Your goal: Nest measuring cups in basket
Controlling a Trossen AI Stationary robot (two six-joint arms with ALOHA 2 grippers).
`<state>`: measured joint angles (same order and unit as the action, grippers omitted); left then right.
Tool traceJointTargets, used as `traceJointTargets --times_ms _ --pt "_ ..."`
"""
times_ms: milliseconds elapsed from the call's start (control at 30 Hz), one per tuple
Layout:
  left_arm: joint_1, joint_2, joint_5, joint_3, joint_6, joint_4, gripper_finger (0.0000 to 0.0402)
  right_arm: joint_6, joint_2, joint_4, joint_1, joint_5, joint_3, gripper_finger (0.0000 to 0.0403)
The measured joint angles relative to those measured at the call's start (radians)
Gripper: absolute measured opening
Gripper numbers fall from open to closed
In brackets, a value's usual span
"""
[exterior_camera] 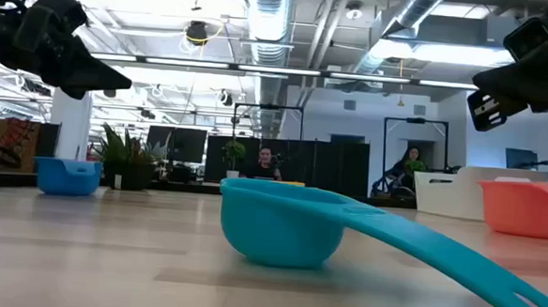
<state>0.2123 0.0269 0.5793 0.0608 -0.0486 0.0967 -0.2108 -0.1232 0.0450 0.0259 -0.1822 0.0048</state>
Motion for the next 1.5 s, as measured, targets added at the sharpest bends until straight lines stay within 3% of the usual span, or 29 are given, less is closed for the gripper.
traceJointTargets --times_ms 1500 --pt "0.0 0.0 0.0 0.0 0.0 0.0 0.0002 0.0 0.0 0.0 0.0 0.0 0.0 0.0036"
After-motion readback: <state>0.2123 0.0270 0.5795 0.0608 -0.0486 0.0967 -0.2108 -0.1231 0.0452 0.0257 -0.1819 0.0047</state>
